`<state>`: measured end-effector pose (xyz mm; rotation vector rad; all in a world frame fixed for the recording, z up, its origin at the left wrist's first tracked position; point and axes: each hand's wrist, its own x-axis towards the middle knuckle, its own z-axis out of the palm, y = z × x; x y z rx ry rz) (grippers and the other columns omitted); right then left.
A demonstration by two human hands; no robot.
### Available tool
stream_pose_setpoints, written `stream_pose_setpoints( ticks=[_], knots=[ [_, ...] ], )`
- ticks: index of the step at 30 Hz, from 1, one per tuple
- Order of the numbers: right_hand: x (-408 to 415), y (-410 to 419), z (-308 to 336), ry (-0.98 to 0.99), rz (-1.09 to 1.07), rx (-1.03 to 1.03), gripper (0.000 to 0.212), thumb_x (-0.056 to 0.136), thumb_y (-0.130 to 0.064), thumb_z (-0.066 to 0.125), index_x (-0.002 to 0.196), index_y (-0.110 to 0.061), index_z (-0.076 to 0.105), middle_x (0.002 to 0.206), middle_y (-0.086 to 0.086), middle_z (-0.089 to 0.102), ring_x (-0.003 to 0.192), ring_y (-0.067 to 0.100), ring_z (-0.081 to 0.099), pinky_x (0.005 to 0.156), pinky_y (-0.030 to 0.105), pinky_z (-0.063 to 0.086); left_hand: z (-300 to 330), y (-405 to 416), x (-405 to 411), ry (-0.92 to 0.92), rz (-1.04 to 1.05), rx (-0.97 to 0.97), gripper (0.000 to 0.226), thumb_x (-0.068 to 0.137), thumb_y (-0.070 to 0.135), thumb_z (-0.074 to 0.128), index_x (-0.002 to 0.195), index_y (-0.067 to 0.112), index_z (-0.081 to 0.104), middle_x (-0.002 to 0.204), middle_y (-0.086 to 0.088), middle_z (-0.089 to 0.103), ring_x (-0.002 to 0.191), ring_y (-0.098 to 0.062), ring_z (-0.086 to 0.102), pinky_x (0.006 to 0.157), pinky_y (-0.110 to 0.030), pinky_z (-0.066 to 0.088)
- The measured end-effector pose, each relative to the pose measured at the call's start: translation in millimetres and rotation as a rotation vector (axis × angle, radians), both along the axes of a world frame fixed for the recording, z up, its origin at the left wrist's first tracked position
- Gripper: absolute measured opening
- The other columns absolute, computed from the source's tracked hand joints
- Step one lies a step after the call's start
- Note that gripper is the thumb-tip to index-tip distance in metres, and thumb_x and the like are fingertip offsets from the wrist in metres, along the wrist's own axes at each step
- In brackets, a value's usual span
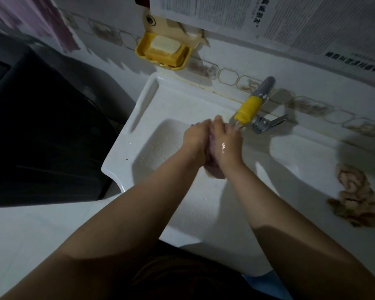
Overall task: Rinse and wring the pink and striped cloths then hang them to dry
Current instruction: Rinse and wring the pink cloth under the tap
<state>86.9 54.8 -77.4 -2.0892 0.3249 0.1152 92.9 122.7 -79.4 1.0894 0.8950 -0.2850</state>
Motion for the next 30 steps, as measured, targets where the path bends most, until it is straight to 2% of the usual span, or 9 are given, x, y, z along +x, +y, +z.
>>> stream_pose_setpoints(
  ticks=[1, 4, 9, 12, 15, 18, 22, 26, 30],
  knots=[
    [-7, 7, 1, -0.004, 0.055, -0.036, 0.051, 0.095, -0.046, 0.040, 0.077, -0.007, 0.067, 0.083, 0.019, 0.069, 0.083, 0.035, 0.063, 0.074, 0.043, 0.050, -2, 7, 1, -0.010, -0.009, 0.047, 0.018, 0.096, 0.025, 0.050, 0.092, 0.012, 0.061, 0.098, -0.014, 0.069, 0.090, -0.030, 0.066, 0.065, -0.020, 0.050],
    [-5, 8, 3, 0.047, 0.123, -0.147, 0.051, 0.096, -0.049, 0.037, 0.088, -0.009, 0.069, 0.093, 0.021, 0.068, 0.093, 0.038, 0.061, 0.081, 0.042, 0.049, 5, 7, -10, 0.022, -0.110, -0.077, 0.033, 0.097, 0.037, 0.047, 0.072, 0.017, 0.055, 0.050, 0.002, 0.062, 0.041, -0.014, 0.060, 0.044, -0.014, 0.046],
    [39, -19, -3, 0.310, 0.030, -0.037, 0.037, 0.095, -0.046, 0.047, 0.088, -0.012, 0.060, 0.085, 0.009, 0.059, 0.083, 0.025, 0.054, 0.071, 0.023, 0.040, 14, 0, -31, 0.011, -0.411, -0.299, 0.063, 0.097, 0.048, 0.043, 0.048, 0.013, 0.059, 0.041, -0.004, 0.048, 0.029, -0.012, 0.041, 0.033, -0.011, 0.033],
    [43, -32, -3, 0.495, -0.008, 0.269, 0.029, 0.100, -0.029, 0.041, 0.078, -0.014, 0.051, 0.093, 0.013, 0.060, 0.071, 0.022, 0.057, 0.070, 0.027, 0.051, 0, 20, -38, -0.067, -0.509, -0.188, 0.047, 0.093, 0.052, 0.048, 0.066, 0.016, 0.061, 0.050, 0.000, 0.044, 0.036, -0.009, 0.037, 0.035, -0.012, 0.030],
    [43, -46, 3, 0.604, -0.159, 0.732, 0.029, 0.101, -0.024, 0.035, 0.077, -0.015, 0.048, 0.060, 0.003, 0.064, 0.041, 0.010, 0.059, 0.041, 0.018, 0.048, -12, 42, -45, -0.138, -0.584, -0.090, 0.015, 0.087, 0.035, 0.064, 0.089, 0.022, 0.057, 0.063, 0.001, 0.053, 0.048, -0.010, 0.047, 0.037, -0.016, 0.038],
    [41, -49, 3, 0.623, -0.015, 0.929, 0.013, 0.084, -0.026, 0.059, 0.080, -0.015, 0.066, 0.080, 0.007, 0.073, 0.071, 0.020, 0.069, 0.063, 0.032, 0.055, -13, 52, -46, -0.163, -0.559, -0.046, 0.004, 0.092, 0.018, 0.061, 0.094, 0.019, 0.059, 0.077, 0.000, 0.064, 0.070, -0.015, 0.062, 0.047, -0.029, 0.056],
    [34, -52, -3, 0.495, 0.004, 0.850, 0.006, 0.082, -0.010, 0.063, 0.083, -0.010, 0.070, 0.094, 0.014, 0.070, 0.087, 0.025, 0.069, 0.069, 0.035, 0.058, -14, 54, -40, -0.220, -0.293, -0.165, 0.021, 0.100, 0.007, 0.041, 0.097, 0.006, 0.062, 0.089, -0.010, 0.069, 0.082, -0.022, 0.067, 0.075, -0.039, 0.059],
    [28, -40, 5, 0.270, -0.052, 0.507, 0.018, 0.094, -0.022, 0.057, 0.103, -0.008, 0.063, 0.085, 0.003, 0.066, 0.068, 0.007, 0.065, 0.060, 0.014, 0.054, -3, 45, -33, -0.204, -0.121, -0.342, 0.025, 0.100, 0.016, 0.035, 0.095, 0.010, 0.059, 0.094, -0.011, 0.065, 0.077, -0.020, 0.067, 0.064, -0.032, 0.057],
    [4, -12, 23, -0.019, -0.054, 0.144, 0.042, 0.091, -0.043, 0.057, 0.058, -0.016, 0.060, 0.057, -0.002, 0.058, 0.055, 0.016, 0.052, 0.054, 0.021, 0.039, 4, 21, -18, -0.229, -0.103, -0.357, 0.032, 0.095, 0.032, 0.046, 0.096, 0.003, 0.059, 0.085, -0.012, 0.066, 0.079, -0.019, 0.066, 0.078, -0.029, 0.057]
  ],
)
